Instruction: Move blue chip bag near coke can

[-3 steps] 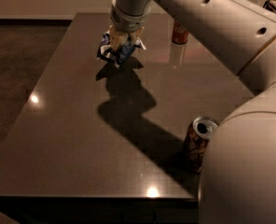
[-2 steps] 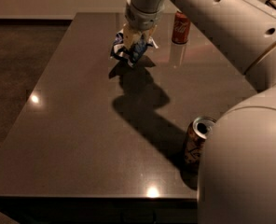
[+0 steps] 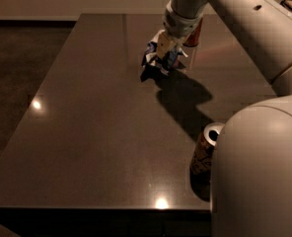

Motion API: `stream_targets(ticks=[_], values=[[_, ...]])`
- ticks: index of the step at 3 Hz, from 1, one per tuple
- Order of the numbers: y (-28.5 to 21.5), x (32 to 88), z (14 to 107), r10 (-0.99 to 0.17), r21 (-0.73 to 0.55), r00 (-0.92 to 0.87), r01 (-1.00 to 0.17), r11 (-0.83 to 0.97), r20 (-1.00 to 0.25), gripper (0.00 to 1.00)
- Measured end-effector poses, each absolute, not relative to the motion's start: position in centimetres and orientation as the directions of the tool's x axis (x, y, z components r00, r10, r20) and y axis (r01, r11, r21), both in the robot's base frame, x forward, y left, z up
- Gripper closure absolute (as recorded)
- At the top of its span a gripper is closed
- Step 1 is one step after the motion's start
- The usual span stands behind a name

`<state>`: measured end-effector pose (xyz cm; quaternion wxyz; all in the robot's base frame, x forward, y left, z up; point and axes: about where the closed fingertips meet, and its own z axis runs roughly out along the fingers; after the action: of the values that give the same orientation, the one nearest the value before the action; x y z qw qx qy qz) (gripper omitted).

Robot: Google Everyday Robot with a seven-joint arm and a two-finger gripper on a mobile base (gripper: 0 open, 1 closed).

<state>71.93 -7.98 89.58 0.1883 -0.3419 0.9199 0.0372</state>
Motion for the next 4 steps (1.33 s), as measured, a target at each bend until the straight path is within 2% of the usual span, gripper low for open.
stream_targets(ticks=[2,3,4], values=[[-12.7,73.0,90.0,-0.715,-0.076,-0.548,-0.768,0.636,-0.435,1.00],[-14.7,73.5,90.6,-0.739,-0.099,-0.508,-0.791,0.603,-0.442,1.00],[-16.5,73.8,90.6,-0.753,-0.113,-0.498,-0.798,0.592,-0.430,0.85]])
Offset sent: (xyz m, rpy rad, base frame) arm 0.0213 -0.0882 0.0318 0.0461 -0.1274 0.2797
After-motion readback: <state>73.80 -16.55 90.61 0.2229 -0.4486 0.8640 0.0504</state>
